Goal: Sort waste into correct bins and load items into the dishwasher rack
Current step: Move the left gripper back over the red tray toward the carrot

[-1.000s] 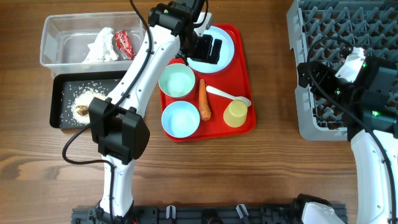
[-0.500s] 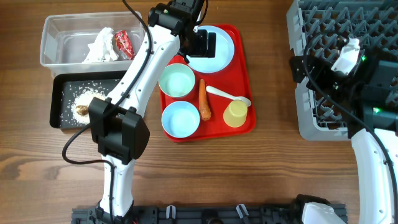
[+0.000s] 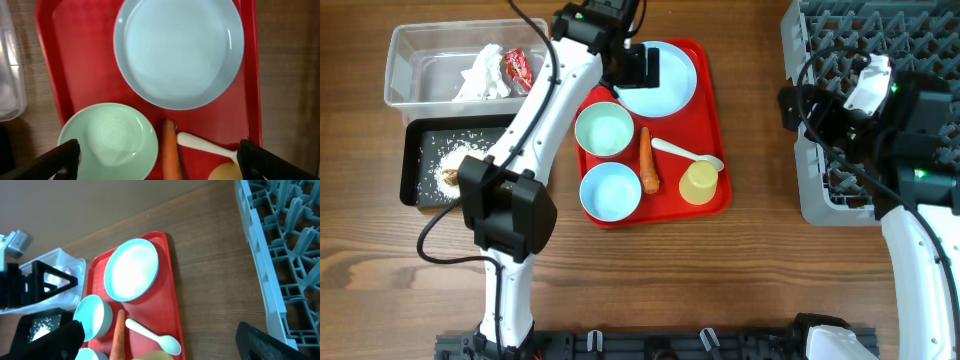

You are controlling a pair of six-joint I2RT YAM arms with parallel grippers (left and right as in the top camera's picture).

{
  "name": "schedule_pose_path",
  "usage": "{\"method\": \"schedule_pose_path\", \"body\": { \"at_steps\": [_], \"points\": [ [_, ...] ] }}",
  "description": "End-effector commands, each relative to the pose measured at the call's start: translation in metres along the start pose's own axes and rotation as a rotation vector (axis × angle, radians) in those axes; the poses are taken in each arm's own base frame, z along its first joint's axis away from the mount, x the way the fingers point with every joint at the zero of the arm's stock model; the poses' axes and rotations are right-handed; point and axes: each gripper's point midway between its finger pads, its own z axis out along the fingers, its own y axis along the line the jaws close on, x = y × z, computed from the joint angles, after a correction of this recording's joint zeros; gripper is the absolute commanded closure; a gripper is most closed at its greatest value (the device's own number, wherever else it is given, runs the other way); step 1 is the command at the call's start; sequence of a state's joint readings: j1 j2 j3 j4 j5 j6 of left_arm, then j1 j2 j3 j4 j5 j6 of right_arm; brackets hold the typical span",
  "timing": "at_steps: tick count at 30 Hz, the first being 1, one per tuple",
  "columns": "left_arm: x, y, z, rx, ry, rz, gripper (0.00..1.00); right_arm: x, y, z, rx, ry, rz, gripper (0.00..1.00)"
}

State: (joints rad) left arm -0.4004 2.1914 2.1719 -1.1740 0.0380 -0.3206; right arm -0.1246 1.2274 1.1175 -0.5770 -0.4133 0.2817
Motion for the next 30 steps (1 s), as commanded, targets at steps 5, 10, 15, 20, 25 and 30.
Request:
{"method": "schedule_pose_path", "body": {
  "at_steps": [5,10,15,20,25,30],
  "points": [
    [-0.006,0.018,-0.021,-0.017,-0.028,-0.06,0.0,-0.01,0.017,0.013,0.026,0.06,-0.072,0.0],
    [-0.01,0.03,-0.038,-0.02,-0.048,-0.086,0.0,0.017,0.023,0.037,0.085,0.199,-0.124,0.0],
    [-0.009,0.067,-0.053,-0.05,-0.031,-0.186,0.0,0.058,0.035,0.062,0.104,0.343,-0.176,0.0],
    [-0.004,0.08,-0.056,-0.025,0.008,-0.228,0.0,0.085,0.042,0.073,0.12,0.432,-0.212,0.0],
    [0.008,0.046,-0.053,0.022,0.04,-0.108,0.0,0.077,0.043,0.072,0.122,0.398,-0.178,0.0],
    [0.035,-0.006,-0.05,0.032,0.077,0.088,0.01,0.063,0.025,0.067,0.152,0.365,-0.113,0.0]
  ]
}}
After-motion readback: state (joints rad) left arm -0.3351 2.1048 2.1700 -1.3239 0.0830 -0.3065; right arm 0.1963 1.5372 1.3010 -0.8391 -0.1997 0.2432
